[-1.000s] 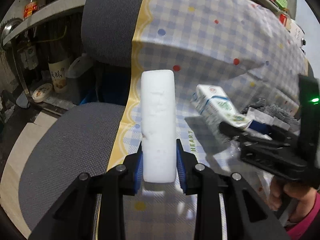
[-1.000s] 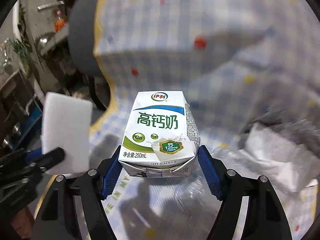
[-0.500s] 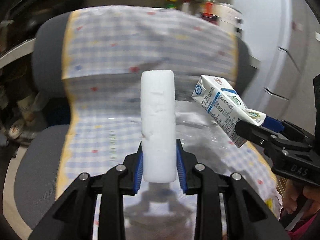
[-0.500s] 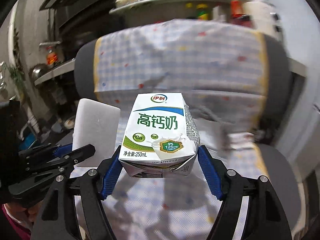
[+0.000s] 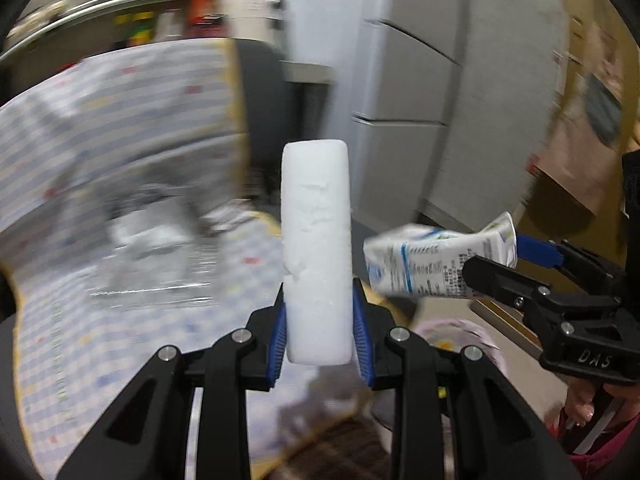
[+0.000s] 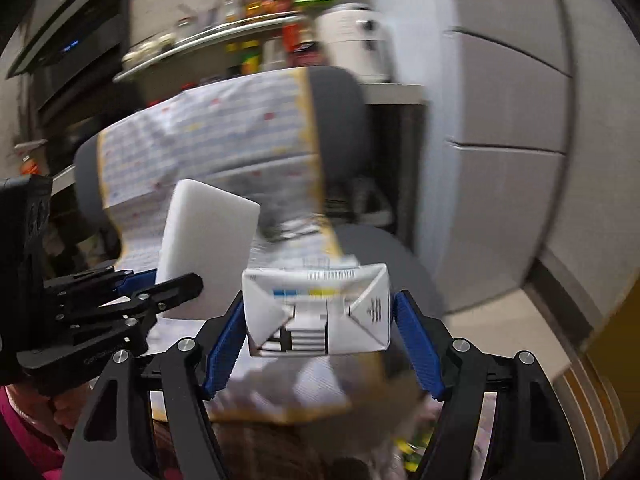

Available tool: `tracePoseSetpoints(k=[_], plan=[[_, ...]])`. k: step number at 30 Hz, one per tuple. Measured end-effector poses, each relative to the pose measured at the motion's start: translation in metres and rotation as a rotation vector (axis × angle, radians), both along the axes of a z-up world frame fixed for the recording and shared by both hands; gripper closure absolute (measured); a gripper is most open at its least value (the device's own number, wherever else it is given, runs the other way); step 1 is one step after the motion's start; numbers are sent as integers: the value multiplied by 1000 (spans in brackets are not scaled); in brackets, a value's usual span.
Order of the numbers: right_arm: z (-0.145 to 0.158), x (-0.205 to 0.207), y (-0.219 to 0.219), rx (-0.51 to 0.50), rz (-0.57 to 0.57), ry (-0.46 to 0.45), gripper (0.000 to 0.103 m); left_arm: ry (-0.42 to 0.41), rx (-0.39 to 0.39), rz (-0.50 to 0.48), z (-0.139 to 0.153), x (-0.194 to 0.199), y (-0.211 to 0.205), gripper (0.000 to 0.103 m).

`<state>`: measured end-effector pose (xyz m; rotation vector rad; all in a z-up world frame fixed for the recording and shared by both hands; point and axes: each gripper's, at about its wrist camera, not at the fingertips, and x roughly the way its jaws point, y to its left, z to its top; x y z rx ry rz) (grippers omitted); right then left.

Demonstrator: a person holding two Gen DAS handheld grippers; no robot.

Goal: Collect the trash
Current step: 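Carry the sponge and milk carton over the trash bin with both tools, then open both tools to drop the sponge and carton into the bin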

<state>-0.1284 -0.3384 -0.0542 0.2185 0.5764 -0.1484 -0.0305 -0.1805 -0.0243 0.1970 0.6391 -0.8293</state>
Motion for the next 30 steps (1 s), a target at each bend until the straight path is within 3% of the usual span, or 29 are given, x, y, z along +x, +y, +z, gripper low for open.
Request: tracePoseSetpoints(k=[11,21,22,23,24,30], plan=[[-27,-106,-96,58,-338,41,31,41,102,-323,-36,-72,-123,76],[-71,-127,-142,132,-454,150,30,99,193,-429,-73,-89,-186,73],[-75,-125,-144,139,-454,162,30,103,200,-436,-77,-90,-189,64],[-79,-123,-146,147,-451,176,28,108,215,-449,-82,-90,-194,45],[-85,-119,-148,155,-449,190,27,106,223,-452,-85,-90,-196,37],[-103,-109,-155,187,-457,229,23,104,224,-420,-87,-79,-189,34]])
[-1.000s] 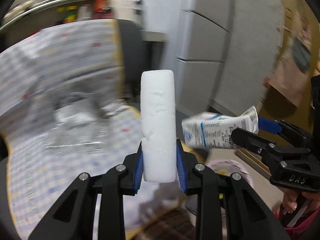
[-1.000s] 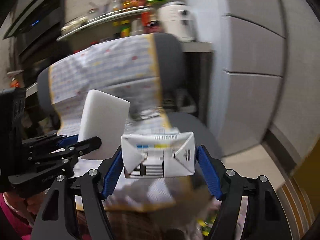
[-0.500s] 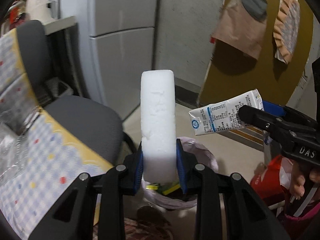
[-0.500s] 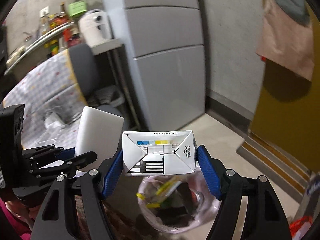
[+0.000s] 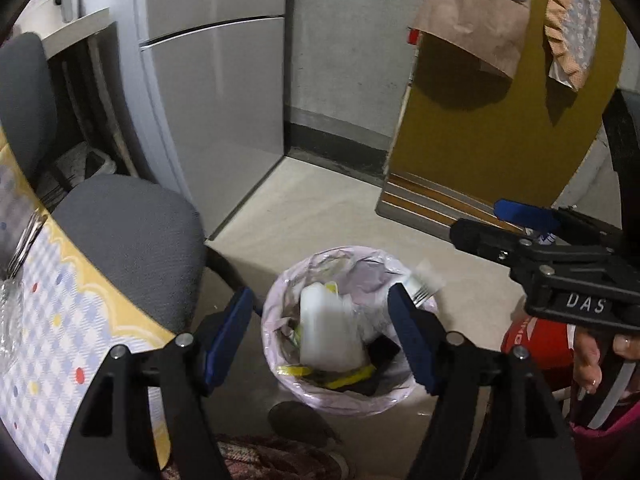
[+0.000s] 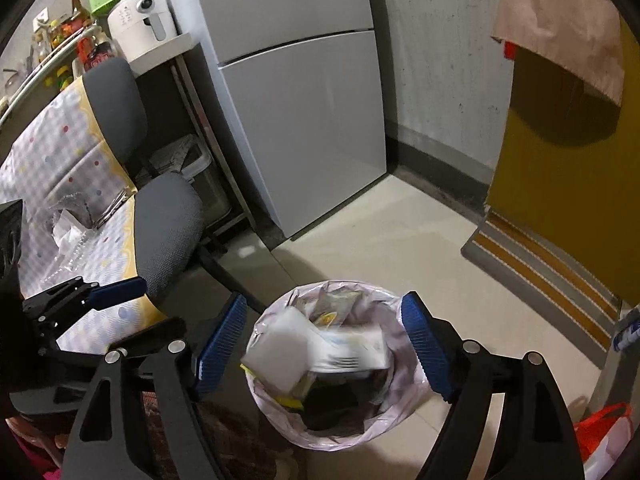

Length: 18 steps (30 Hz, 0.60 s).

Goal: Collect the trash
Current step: 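Open both tools to drop the sponge and carton into the bin, then move both tools back over the chair toward the clear plastic container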

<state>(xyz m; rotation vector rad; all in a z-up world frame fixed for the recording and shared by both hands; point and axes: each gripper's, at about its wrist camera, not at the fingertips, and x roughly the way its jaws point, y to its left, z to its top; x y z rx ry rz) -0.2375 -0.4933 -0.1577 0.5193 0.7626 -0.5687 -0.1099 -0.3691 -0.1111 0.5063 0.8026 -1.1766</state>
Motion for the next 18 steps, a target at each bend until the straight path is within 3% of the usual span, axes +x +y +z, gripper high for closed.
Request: tracePoseSetpoints(k=[8,18], plan=[[16,10,12,-31,35,-24,23,-28,-46,119,16,25,39,34],[51,48,61,-42,206,-120,23,-75,-96,310,40,55,116,34]])
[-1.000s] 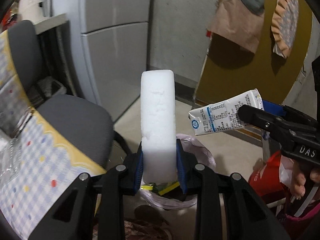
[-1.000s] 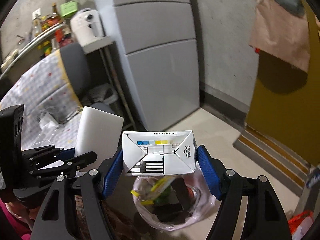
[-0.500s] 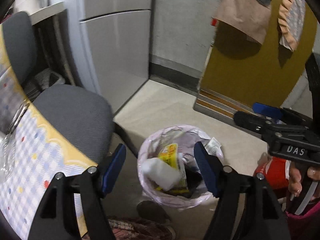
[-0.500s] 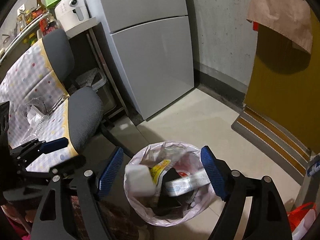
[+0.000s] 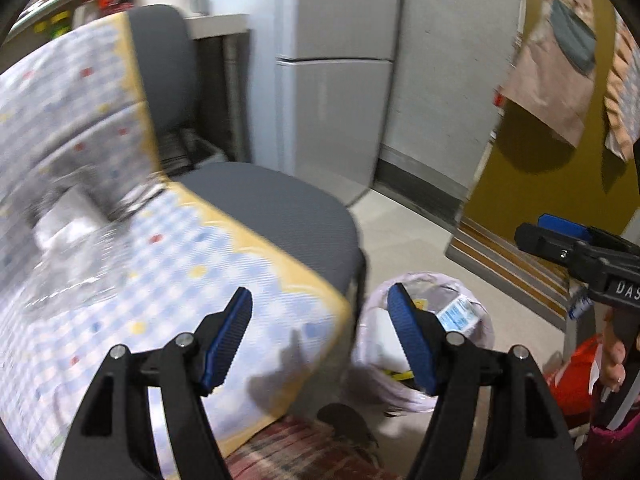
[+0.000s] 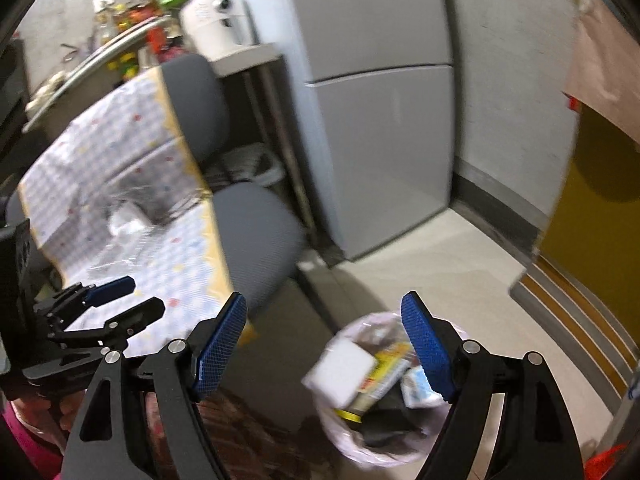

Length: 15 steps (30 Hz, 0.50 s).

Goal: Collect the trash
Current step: 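Move both tools back over the chair toward the clear plastic container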

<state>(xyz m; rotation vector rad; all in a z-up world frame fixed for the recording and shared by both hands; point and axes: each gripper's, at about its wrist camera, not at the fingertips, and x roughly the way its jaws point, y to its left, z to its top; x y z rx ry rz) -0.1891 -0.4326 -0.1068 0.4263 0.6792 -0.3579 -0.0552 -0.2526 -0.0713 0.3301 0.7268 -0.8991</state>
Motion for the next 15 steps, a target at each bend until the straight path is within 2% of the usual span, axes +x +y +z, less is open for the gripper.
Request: tracePoseSetpoints(k=[8,15], plan=[[22,70,63,-8,235,-59,23,-26,-49,213,19,34,83,34],[26,135,114,-13,396,-71,23,-36,-45,432,19,72,158,34]])
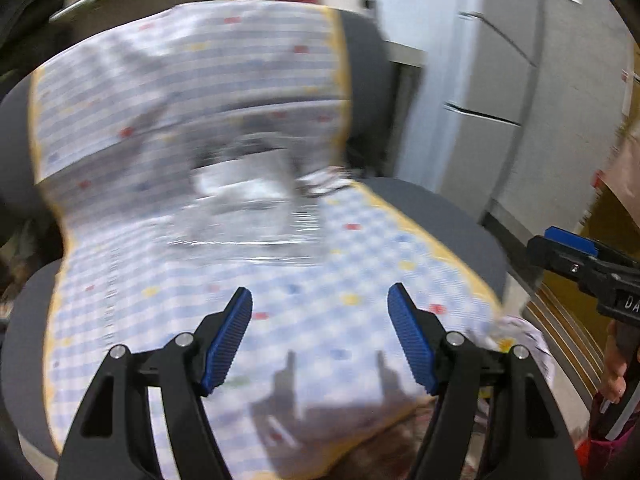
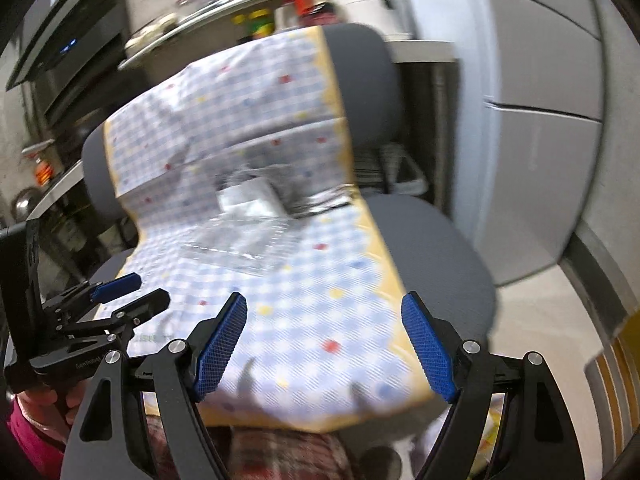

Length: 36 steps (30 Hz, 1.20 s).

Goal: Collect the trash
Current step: 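Move both tools back over the chair toward the clear plastic container, then grasp the clear plastic container with the left tool and lift it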

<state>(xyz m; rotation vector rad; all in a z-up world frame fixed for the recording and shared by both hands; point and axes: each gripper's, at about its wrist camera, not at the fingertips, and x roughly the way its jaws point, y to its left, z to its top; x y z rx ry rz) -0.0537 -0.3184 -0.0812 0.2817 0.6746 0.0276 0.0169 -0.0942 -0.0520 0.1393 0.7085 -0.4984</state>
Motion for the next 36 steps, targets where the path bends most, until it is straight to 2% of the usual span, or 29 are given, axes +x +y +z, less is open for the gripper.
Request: tracePoseSetpoints(k=[6,12,22,27,34,36], plan=[[-8,64,33,-6,107,2,23,-1,18,144,-4,32,47,34],[-33,132,44,-6,147,31,24,12,62,237,-20,70,63,35],[-77,232,52,3,210,98,27,84,86,264,-57,141,47,35],[-95,269,55,32,238,136,27,109,94,264,-66,160,41,35],[-116,294,51,110,244,211,27,151,112,277,-78,178,46,35],[-118,290,53,136,260,228,31,163,105,287,-80,181,50,35]])
